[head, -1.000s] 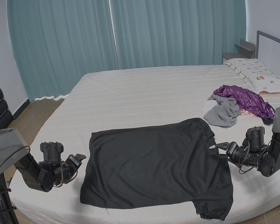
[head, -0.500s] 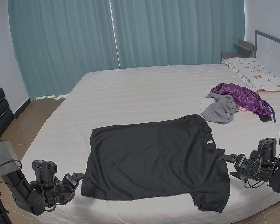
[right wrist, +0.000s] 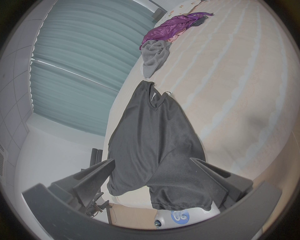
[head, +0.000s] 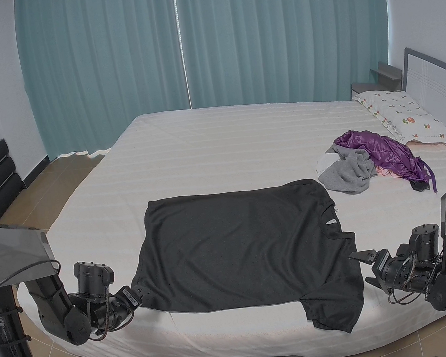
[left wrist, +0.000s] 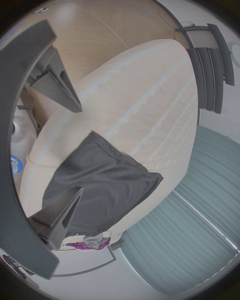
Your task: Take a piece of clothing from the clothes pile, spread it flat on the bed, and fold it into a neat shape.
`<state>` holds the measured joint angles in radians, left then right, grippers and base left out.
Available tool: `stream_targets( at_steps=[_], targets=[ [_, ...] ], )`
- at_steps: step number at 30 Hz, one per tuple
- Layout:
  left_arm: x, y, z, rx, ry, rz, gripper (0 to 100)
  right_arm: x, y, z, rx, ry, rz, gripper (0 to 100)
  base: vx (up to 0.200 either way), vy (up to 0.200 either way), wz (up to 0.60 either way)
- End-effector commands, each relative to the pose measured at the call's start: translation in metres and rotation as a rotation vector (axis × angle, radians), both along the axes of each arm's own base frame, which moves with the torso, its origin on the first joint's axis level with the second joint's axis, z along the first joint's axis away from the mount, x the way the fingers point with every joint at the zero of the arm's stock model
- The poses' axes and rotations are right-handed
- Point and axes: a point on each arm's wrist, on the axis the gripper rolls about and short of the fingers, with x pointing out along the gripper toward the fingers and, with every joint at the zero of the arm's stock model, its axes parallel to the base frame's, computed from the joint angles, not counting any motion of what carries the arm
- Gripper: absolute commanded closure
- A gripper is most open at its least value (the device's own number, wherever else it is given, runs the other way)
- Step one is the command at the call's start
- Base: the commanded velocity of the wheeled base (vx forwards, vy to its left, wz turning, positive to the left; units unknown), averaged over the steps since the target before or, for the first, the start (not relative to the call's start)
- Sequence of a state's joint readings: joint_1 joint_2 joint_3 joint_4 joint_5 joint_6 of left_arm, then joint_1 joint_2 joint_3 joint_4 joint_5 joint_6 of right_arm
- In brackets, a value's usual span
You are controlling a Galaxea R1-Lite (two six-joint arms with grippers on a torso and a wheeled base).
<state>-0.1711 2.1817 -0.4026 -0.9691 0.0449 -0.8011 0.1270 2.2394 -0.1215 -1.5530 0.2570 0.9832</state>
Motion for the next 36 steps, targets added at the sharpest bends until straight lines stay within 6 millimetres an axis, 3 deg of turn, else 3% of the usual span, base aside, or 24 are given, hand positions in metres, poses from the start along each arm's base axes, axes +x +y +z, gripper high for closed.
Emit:
stream_targets(
  at_steps=[1,8,9,18,24,28,35,36],
  targets=[
    [0.01,-0.004,-0.012,0.009,0.012,-0.001,0,0.0,0.0,-0.003,-0.001,0.012,0.002,0,0.0,0.0,0.0],
    [0.014,-0.006,-0.019,0.033,0.019,0.008,0,0.0,0.0,-0.003,-0.001,0.01,0.002,0,0.0,0.0,0.0],
    [0.015,-0.006,-0.02,0.033,0.022,0.008,100,0.0,0.001,-0.003,-0.001,0.009,0.002,0,0.0,0.0,0.0],
    [0.022,-0.004,-0.027,0.062,0.0,0.044,100,0.0,0.0,-0.002,0.001,0.006,0.002,0,0.0,0.0,0.0],
    [0.02,-0.002,-0.024,0.073,-0.025,0.063,100,0.001,0.0,-0.002,0.001,0.006,0.001,0,0.0,0.0,0.0],
    [0.014,-0.001,-0.011,0.078,-0.048,0.054,100,0.001,0.0,-0.003,0.002,0.006,-0.002,0,0.0,0.0,0.0],
    [0.014,0.004,-0.017,0.063,-0.027,0.035,100,0.001,0.0,-0.003,0.002,0.006,0.0,0,0.0,0.0,0.0],
    [0.014,0.005,-0.017,0.05,-0.024,0.011,0,0.001,0.0,-0.003,0.002,0.008,0.0,0,0.0,0.0,0.0]
  ],
)
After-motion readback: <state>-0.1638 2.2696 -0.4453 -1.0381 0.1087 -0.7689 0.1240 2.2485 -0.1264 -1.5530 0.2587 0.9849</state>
